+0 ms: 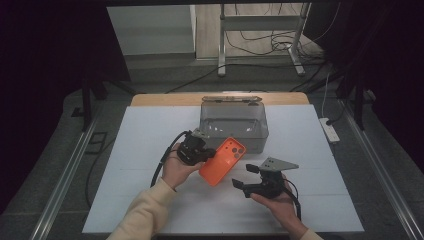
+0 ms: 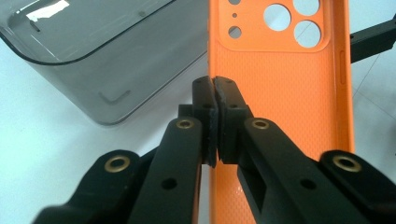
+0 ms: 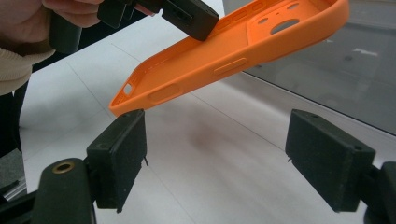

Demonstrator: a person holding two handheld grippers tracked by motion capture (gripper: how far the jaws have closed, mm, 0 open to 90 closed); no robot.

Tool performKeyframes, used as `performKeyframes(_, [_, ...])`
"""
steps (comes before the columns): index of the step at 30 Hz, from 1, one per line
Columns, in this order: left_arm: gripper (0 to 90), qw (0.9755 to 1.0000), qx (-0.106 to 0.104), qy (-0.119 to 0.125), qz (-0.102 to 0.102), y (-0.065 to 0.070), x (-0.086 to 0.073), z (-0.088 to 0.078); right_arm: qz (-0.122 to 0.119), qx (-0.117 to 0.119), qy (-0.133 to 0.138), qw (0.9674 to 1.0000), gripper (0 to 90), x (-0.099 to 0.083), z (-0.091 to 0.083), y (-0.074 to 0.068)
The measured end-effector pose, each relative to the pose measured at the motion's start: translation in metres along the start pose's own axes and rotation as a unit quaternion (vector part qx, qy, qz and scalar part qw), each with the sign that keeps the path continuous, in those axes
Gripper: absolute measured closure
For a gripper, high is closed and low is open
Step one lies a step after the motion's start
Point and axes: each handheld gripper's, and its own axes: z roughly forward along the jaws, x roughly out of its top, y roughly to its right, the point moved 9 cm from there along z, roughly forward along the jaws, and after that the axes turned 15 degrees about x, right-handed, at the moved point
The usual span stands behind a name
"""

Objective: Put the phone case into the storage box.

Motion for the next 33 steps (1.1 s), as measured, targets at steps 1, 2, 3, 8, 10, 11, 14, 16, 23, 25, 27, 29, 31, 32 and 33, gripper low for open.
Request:
performKeyframes(1, [88.1,1.0000,0.000,0.001,0.000,0.000,0.000,0.000,0.000,0.000,0.000,1.0000,20.9,0.000,0.001,0.000])
performKeyframes(2, [88.1,1.0000,0.000,0.001,0.000,0.001,0.000,0.000,0.001,0.001,-0.001,1.0000,20.9,0.000,0.001,0.000])
performKeyframes(3, [88.1,1.0000,0.000,0.001,0.000,0.001,0.000,0.000,0.002,0.003,0.000,1.0000,20.9,0.000,0.002,-0.001])
performKeyframes(8, [88.1,1.0000,0.000,0.000,0.002,0.002,0.000,0.001,0.001,0.007,-0.003,1.0000,20.9,0.000,0.007,-0.003])
performKeyframes(10, [88.0,1.0000,0.000,-0.001,0.004,0.002,0.000,0.001,0.002,0.008,-0.003,1.0000,20.9,0.000,0.009,-0.004])
performKeyframes(11, [88.0,1.0000,0.000,-0.001,0.004,0.002,0.000,0.001,0.002,0.008,-0.005,1.0000,20.9,0.000,0.010,-0.004])
performKeyframes(14, [88.0,1.0000,0.000,0.000,0.003,0.002,0.000,0.001,0.003,0.008,-0.005,0.9999,20.9,0.000,0.011,-0.005])
performKeyframes(16, [88.0,1.0000,0.000,0.001,0.002,0.002,0.000,0.001,0.003,0.009,-0.004,0.9999,21.0,0.001,0.012,-0.005])
performKeyframes(23, [87.9,1.0000,-0.002,-0.002,0.006,0.003,-0.001,0.002,0.006,0.010,-0.004,0.9999,21.0,0.001,0.014,-0.006])
performKeyframes(25, [87.9,1.0000,-0.002,-0.001,0.004,0.004,-0.001,0.002,0.007,0.011,-0.004,0.9999,20.9,0.001,0.015,-0.006])
performKeyframes(27, [88.0,1.0000,-0.002,-0.001,0.004,0.004,-0.001,0.002,0.008,0.011,-0.004,0.9999,20.9,0.001,0.015,-0.006])
performKeyframes(29, [87.9,1.0000,-0.002,-0.001,0.004,0.004,-0.001,0.003,0.008,0.012,-0.003,0.9999,20.9,0.002,0.015,-0.006])
performKeyframes(31, [88.0,1.0000,-0.001,-0.001,0.005,0.004,-0.001,0.003,0.008,0.012,-0.002,0.9999,21.0,0.002,0.015,-0.006])
performKeyframes(32, [87.9,1.0000,-0.001,-0.001,0.006,0.005,-0.001,0.003,0.008,0.012,-0.002,0.9999,21.1,0.002,0.016,-0.006])
performKeyframes(33, [87.9,1.0000,-0.001,-0.002,0.008,0.005,-0.002,0.003,0.008,0.012,-0.003,0.9999,21.1,0.002,0.016,-0.006])
